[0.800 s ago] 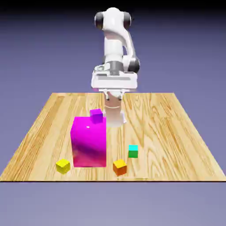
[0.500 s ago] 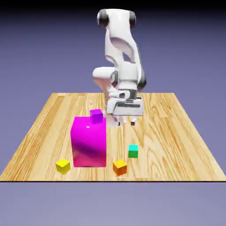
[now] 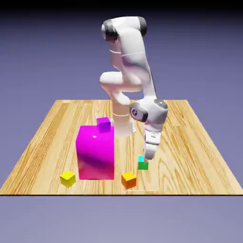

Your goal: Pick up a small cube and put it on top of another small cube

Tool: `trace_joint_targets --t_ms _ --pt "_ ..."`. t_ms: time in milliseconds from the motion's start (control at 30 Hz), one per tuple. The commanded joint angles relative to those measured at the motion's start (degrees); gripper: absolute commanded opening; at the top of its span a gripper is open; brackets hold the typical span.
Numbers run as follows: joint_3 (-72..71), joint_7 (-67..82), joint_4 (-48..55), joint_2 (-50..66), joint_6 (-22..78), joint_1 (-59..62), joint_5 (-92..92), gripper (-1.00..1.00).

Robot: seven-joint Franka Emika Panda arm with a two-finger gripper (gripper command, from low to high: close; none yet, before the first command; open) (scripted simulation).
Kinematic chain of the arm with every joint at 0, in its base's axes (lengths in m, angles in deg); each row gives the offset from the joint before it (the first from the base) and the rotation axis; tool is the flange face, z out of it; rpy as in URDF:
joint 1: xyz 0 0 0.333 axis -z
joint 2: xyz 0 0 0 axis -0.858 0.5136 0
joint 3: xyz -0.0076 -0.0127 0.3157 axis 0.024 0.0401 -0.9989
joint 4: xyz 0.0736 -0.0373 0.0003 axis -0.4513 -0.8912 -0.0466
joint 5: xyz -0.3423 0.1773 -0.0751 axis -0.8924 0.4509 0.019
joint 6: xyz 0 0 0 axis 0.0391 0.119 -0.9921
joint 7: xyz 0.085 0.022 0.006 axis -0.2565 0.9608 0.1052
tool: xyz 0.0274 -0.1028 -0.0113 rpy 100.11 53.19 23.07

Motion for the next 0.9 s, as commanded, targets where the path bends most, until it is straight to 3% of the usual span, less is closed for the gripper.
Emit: trace_joint_targets --t_ms 0,100,133,533,867 --pt "1.34 -1.86 0.47 1.50 -0.58 -0.72 -2.49 0.00" --pt "5.21 -7.21 1.81 5.83 -2.27 -2.77 -9.67 0.00" --pt "5.21 -7.21 1.81 5.83 -2.27 -2.78 -9.68 -1.00" --pt "-8.04 11.12 -2.79 -9.00 3.50 4.28 14.93 -1.00" --pt "9.34 -3.87 17.97 -1.14 17.83 2.73 24.48 -1.00"
